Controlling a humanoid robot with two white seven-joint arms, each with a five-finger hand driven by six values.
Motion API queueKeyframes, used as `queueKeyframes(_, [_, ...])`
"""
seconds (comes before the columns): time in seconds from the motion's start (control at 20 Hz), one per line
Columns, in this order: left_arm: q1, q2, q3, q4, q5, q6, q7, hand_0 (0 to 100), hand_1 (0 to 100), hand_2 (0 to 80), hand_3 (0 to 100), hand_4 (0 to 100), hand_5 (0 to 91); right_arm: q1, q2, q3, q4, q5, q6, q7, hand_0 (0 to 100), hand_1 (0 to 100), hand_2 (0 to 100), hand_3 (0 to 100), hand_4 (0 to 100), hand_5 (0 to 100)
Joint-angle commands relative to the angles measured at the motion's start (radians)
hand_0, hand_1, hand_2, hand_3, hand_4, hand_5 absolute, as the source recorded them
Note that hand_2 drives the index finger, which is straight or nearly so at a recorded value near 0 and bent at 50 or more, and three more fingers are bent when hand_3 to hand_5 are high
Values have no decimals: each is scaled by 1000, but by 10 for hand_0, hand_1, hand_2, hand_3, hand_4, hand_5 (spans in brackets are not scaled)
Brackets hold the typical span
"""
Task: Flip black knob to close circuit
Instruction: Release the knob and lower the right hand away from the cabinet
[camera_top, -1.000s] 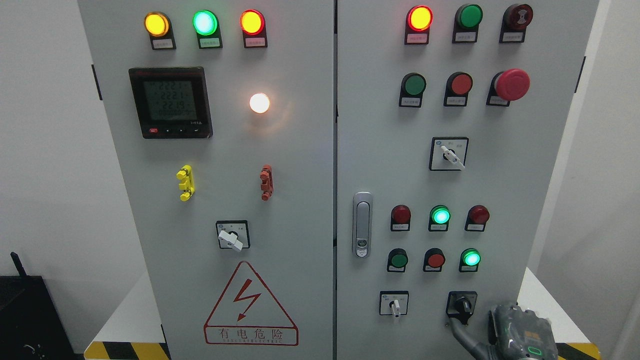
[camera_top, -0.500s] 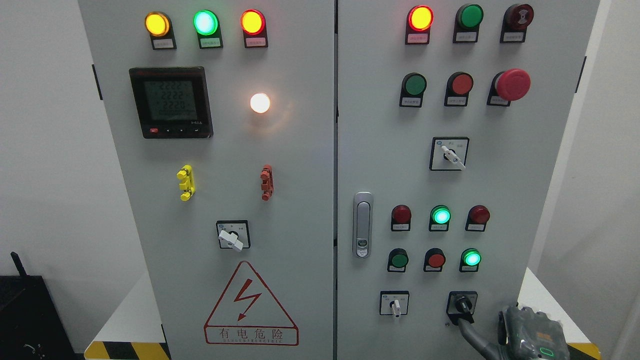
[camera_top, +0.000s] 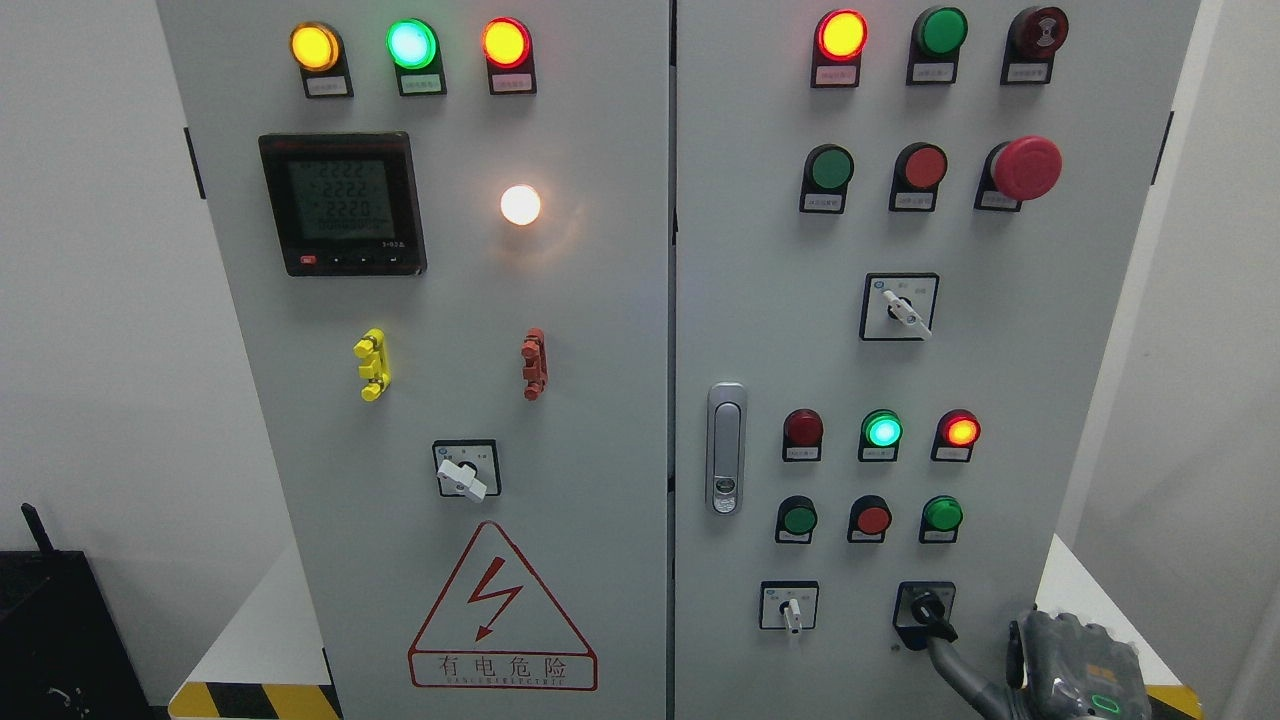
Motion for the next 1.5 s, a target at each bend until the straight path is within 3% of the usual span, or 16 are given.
queueKeyframes(0.0, [0,1,11,0,8,0,0,0,0,0,49,25,0,11,-2,80,-3,-3,7,-27,0,0,859,1000,809,842])
queueKeyframes(0.65, [0,0,11,0,8,0,0,0,0,0,49,24,0,61,15,88,-19,-6,10,-33,0,0,858,1000,811,849])
queueKeyframes(0.75, [0,0,11,0,8,0,0,0,0,0,49,24,0,84,23,90,-32,-37,7,-53,0,0,857,1000,811,853])
queueKeyframes(0.9, [0,0,11,0,8,0,0,0,0,0,49,24,0,115,56,91,-72,-155,-4,-98,0,0,846,1000,807,857])
queueKeyframes(1.05, [0,1,11,0,8,0,0,0,0,0,49,25,0,167,67,85,-157,-340,-18,-130,0,0,805,1000,792,835])
queueKeyframes(1.15, [0,0,11,0,8,0,0,0,0,0,49,25,0,205,111,74,-231,-503,-24,-136,0,0,772,983,820,841])
queueKeyframes(1.3, [0,1,11,0,8,0,0,0,0,0,49,24,0,270,136,-1,-325,-708,-70,-116,0,0,590,896,745,686])
queueKeyframes(1.35, [0,0,11,1,8,0,0,0,0,0,49,24,0,291,136,-27,-337,-777,-122,-104,0,0,477,787,654,573])
queueKeyframes(1.4, [0,1,11,0,8,0,0,0,0,0,50,24,0,313,136,-59,-340,-839,-177,-90,0,0,412,669,553,450])
queueKeyframes(1.45, [0,1,11,0,8,0,0,0,0,0,50,24,0,342,136,-91,-342,-892,-226,-67,0,0,381,615,503,366])
